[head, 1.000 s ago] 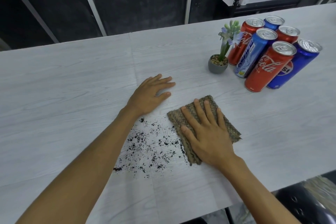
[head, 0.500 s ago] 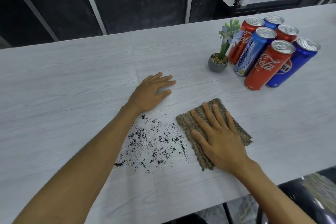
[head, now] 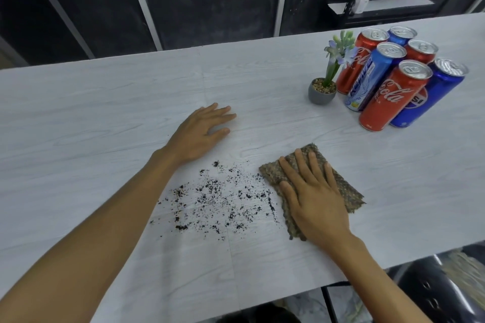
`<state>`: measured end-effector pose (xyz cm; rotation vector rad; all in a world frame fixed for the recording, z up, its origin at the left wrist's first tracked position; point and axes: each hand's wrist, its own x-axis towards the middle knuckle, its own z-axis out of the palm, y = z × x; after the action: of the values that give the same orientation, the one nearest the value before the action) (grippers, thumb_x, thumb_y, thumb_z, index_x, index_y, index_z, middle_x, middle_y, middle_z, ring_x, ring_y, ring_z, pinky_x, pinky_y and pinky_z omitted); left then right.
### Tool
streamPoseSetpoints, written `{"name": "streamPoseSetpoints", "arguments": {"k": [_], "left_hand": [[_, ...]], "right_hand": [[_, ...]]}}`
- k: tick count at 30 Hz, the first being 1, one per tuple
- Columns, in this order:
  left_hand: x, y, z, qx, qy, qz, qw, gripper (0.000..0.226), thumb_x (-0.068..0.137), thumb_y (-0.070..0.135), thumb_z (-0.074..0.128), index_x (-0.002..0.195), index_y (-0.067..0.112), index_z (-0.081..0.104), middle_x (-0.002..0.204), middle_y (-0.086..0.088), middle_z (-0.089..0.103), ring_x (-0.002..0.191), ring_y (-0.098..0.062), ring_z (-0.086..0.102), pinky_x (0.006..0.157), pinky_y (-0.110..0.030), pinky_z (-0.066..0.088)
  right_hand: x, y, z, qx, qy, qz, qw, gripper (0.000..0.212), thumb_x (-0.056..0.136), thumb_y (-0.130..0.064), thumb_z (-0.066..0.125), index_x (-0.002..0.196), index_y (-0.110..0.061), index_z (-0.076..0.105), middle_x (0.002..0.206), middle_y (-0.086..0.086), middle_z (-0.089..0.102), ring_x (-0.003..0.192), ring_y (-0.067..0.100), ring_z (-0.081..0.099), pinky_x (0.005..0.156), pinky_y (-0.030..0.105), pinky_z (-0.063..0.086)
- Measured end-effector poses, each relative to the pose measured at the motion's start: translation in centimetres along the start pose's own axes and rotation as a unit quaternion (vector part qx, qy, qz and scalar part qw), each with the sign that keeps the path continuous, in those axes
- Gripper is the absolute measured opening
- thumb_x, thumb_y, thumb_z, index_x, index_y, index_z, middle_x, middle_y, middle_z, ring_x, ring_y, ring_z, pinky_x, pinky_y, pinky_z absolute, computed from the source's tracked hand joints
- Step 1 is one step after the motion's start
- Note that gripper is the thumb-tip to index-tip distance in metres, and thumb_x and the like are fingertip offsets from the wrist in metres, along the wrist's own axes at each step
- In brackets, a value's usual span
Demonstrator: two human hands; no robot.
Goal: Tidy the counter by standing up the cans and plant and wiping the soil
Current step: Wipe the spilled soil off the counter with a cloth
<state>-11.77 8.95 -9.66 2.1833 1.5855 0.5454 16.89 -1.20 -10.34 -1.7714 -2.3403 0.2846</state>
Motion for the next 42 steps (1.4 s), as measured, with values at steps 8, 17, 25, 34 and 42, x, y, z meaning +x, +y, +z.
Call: {"name": "streamPoseSetpoints", "arguments": {"k": [8, 17, 25, 34, 42], "left_hand": [[-2.6, -2.7, -0.2, 0.037, -0.014, -0.011, 0.999, 0.047, 0.100, 0.052, 0.032, 0.146, 0.042, 0.032, 0.157, 0.020, 0.017, 0.146, -0.001, 0.004, 0.120, -0.031, 0.002], [-2.5, -2.9, 0.0, 0.037, -0.011, -0.012, 0.999, 0.046, 0.100, 0.050, 0.034, 0.146, 0.042, 0.032, 0.157, 0.019, 0.018, 0.147, -0.001, 0.005, 0.120, -0.030, 0.002], [-2.5, -2.9, 0.1, 0.036, -0.003, -0.015, 0.999, 0.046, 0.100, 0.051, 0.034, 0.145, 0.043, 0.032, 0.157, 0.020, 0.019, 0.146, -0.001, 0.006, 0.121, -0.033, 0.004], [-2.6, -2.8, 0.2, 0.031, -0.003, -0.016, 0.999, 0.046, 0.100, 0.049, 0.035, 0.146, 0.042, 0.032, 0.157, 0.019, 0.019, 0.147, -0.002, 0.006, 0.121, -0.034, 0.003], [-2.6, -2.8, 0.1, 0.029, 0.001, -0.016, 0.999, 0.046, 0.100, 0.049, 0.036, 0.145, 0.042, 0.033, 0.157, 0.019, 0.020, 0.147, -0.003, 0.007, 0.121, -0.033, 0.003]], "right_hand": [[0.4, -2.7, -0.2, 0.179, -0.014, -0.030, 0.983, 0.049, 0.100, -0.050, 0.017, 0.147, -0.039, 0.029, 0.158, -0.009, 0.019, 0.146, 0.004, 0.003, 0.120, 0.032, -0.003], [1.7, -3.1, 0.9, -0.035, -0.026, 0.032, 0.999, 0.057, 0.094, -0.059, 0.004, 0.150, -0.044, 0.000, 0.159, -0.005, -0.016, 0.144, 0.019, -0.023, 0.117, 0.046, -0.012], [1.4, -1.1, 0.1, -0.042, -0.032, 0.031, 0.998, 0.058, 0.093, -0.061, 0.001, 0.149, -0.047, 0.001, 0.159, -0.007, -0.016, 0.144, 0.016, -0.023, 0.118, 0.045, -0.010], [1.3, -1.7, 0.3, -0.039, -0.049, -0.037, 0.997, 0.055, 0.093, -0.061, 0.001, 0.147, -0.050, -0.002, 0.159, -0.009, -0.016, 0.145, 0.015, -0.022, 0.119, 0.045, -0.007], [3.2, -2.7, 0.7, -0.038, -0.051, -0.011, 0.998, 0.060, 0.091, -0.062, 0.000, 0.149, -0.045, -0.002, 0.159, -0.006, -0.017, 0.145, 0.019, -0.022, 0.118, 0.046, -0.010]]}}
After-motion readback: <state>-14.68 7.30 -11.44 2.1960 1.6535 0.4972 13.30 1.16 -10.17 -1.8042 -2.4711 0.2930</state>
